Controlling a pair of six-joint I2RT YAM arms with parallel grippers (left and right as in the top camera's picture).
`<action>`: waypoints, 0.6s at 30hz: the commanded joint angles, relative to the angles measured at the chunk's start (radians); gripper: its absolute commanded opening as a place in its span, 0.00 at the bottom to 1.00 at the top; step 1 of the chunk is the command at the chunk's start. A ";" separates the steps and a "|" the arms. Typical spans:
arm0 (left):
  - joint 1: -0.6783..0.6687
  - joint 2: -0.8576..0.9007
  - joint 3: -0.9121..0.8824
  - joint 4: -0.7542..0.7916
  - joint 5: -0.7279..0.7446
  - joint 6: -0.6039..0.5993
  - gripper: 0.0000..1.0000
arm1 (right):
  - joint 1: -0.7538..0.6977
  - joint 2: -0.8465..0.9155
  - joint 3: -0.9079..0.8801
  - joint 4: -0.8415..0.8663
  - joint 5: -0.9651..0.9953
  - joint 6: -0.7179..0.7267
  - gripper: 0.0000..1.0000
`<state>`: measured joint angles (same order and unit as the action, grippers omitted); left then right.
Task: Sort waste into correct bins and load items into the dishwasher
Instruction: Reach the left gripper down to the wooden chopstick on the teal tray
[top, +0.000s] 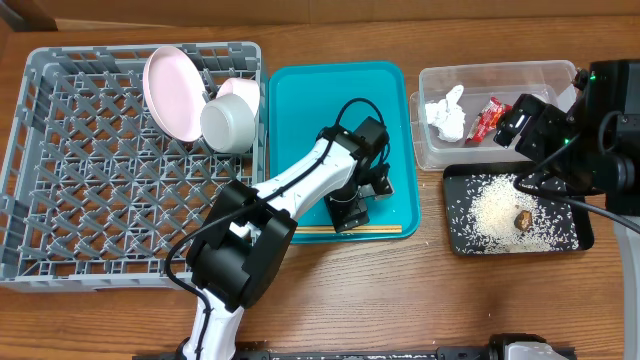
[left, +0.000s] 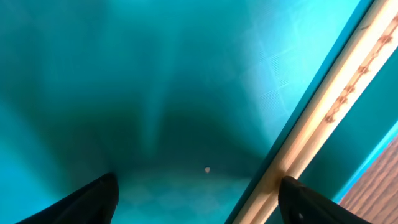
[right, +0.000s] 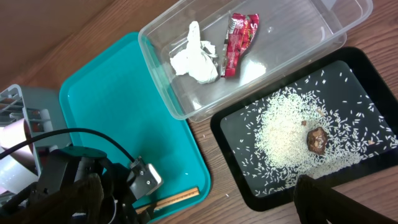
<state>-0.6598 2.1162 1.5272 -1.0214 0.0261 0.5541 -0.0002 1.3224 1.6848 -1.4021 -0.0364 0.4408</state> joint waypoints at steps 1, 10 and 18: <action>-0.002 0.010 -0.015 0.006 -0.008 0.016 0.84 | -0.002 0.000 0.014 0.005 0.013 0.002 1.00; -0.002 0.011 -0.049 0.051 -0.008 0.019 0.84 | -0.002 0.000 0.014 0.005 0.013 0.002 1.00; -0.002 0.011 -0.116 0.120 -0.012 0.014 0.67 | -0.002 0.000 0.014 0.005 0.013 0.002 1.00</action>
<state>-0.6598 2.0914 1.4643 -0.9108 0.0002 0.5556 -0.0002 1.3224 1.6848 -1.4021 -0.0368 0.4408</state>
